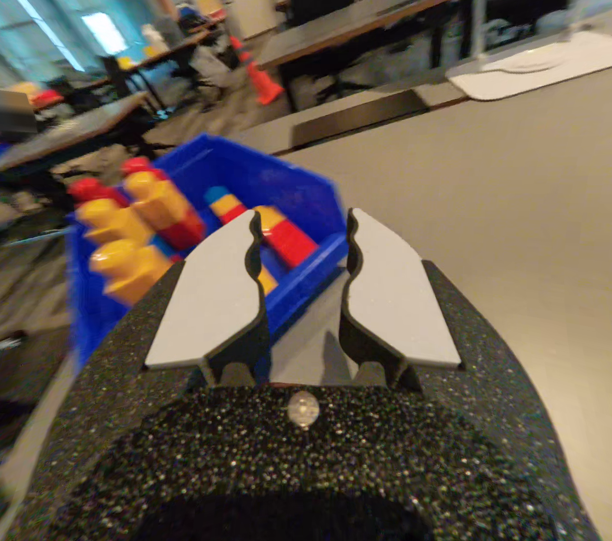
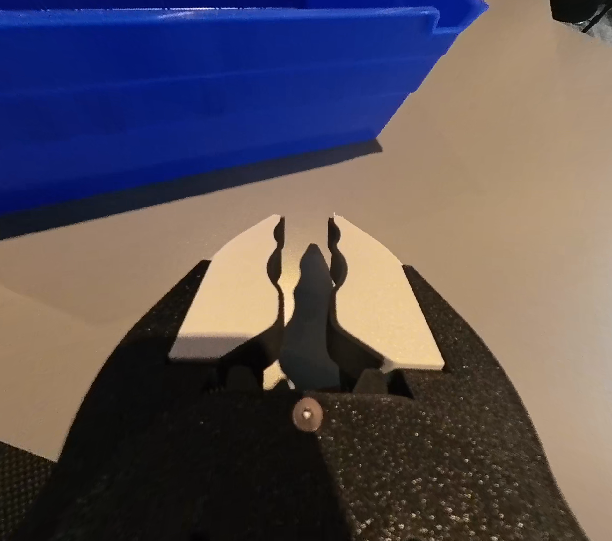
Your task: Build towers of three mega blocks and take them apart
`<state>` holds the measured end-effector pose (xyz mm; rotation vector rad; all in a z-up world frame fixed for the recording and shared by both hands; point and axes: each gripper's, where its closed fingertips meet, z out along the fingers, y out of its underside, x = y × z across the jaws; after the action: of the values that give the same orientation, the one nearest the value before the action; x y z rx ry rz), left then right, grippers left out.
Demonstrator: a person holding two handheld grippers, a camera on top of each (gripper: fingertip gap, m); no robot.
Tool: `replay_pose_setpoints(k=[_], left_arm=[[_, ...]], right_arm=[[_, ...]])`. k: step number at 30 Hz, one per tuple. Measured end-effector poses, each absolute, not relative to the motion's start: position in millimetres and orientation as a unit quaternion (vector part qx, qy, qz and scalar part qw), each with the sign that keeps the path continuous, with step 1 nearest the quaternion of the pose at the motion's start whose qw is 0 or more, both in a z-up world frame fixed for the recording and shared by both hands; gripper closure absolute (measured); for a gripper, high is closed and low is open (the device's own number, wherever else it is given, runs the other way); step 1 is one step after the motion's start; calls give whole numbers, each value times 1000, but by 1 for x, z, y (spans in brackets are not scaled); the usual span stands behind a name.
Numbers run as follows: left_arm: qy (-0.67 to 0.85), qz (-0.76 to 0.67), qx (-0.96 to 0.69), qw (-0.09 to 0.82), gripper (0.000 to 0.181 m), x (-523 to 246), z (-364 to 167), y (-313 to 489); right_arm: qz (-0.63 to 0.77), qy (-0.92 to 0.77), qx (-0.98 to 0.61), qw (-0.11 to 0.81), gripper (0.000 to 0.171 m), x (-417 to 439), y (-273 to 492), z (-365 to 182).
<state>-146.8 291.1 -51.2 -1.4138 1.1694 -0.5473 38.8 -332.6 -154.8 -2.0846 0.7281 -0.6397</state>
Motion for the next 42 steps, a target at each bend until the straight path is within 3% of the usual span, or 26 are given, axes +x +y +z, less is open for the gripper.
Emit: replay_pose_setpoints(k=[7, 11, 13, 18, 29, 42], left_arm=[[515, -158, -651, 535, 126, -75, -101, 309], [532, -127, -654, 523, 147, -76, -115, 327], [534, -148, -655, 514, 161, -82, -118, 325], [539, -125, -645, 527, 167, -123, -118, 327], [587, -331, -579, 460, 165, -176, -118, 327], [521, -254, -637, 509, 175, -205, -118, 373]], right_arm=[[-244, 279, -833, 410, 145, 36, -330, -156], [-245, 283, -829, 415, 145, 37, -331, -155], [-243, 284, -831, 412, 145, 37, -331, -156], [-242, 279, -832, 413, 145, 36, -330, -156], [-218, 303, -793, 482, 144, 28, -346, -138], [-246, 270, -810, 459, 136, -5, -341, -124]])
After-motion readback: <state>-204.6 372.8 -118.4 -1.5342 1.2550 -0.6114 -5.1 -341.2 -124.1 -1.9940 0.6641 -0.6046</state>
